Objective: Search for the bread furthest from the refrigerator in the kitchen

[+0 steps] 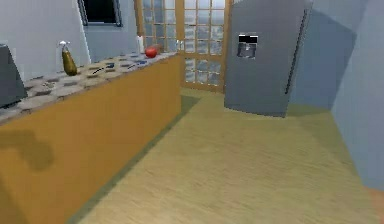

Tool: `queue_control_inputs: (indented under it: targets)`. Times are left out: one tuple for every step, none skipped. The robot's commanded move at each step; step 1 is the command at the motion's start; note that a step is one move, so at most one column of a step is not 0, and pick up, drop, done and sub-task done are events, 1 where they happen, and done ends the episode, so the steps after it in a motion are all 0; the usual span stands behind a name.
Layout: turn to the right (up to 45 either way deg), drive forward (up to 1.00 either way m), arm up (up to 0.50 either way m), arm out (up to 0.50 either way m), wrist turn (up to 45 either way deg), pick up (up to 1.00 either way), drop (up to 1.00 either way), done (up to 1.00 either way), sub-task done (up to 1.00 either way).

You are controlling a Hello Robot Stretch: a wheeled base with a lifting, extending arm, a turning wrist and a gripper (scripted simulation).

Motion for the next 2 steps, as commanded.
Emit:
queue_control_inputs:
  targets:
    - [0.0,1.00,0.00,0.00,0.0,0.00,0.00,0.00,0.00]
    - [0.0,0.75,0.00,0.00,0.0,0.00,0.00,0.00,0.00]
